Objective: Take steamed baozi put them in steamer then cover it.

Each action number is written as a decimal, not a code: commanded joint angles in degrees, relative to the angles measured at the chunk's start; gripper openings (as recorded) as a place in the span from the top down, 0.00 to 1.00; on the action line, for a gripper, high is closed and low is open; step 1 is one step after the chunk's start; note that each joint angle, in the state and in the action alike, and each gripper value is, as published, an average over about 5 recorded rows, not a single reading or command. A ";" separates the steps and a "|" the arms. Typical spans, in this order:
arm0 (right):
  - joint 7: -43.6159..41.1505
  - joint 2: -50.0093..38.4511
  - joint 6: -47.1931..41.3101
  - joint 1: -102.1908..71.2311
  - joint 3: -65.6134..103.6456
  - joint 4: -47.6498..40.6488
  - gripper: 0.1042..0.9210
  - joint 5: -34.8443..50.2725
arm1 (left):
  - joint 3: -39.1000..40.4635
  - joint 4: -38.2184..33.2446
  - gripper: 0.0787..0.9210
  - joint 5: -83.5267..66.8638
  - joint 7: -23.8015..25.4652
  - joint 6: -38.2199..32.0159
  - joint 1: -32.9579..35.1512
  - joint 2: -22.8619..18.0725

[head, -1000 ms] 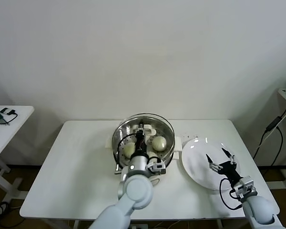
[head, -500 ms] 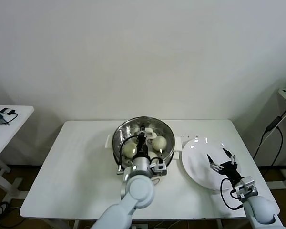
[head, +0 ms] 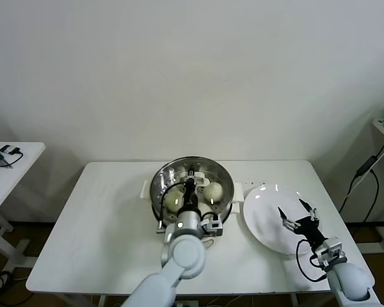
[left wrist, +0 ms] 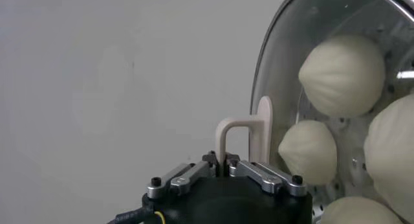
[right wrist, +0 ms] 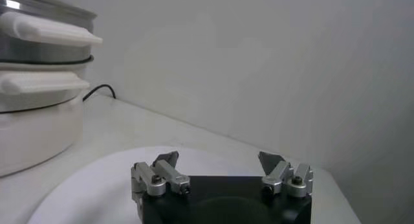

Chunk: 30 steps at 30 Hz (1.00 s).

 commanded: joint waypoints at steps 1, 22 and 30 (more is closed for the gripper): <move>-0.07 0.03 -0.20 0.02 0.06 0.09 0.12 -0.03 | -0.61 -0.82 0.92 2.24 0.99 -1.98 0.92 0.45; 2.23 0.22 -6.99 1.08 -0.65 2.42 0.12 1.21 | -2.49 -21.40 0.32 -6.93 -0.15 -0.84 12.02 8.87; 2.63 0.41 -7.16 1.10 -1.06 3.07 0.12 1.47 | -10.89 -27.21 0.13 -20.36 -12.12 -5.94 18.66 13.87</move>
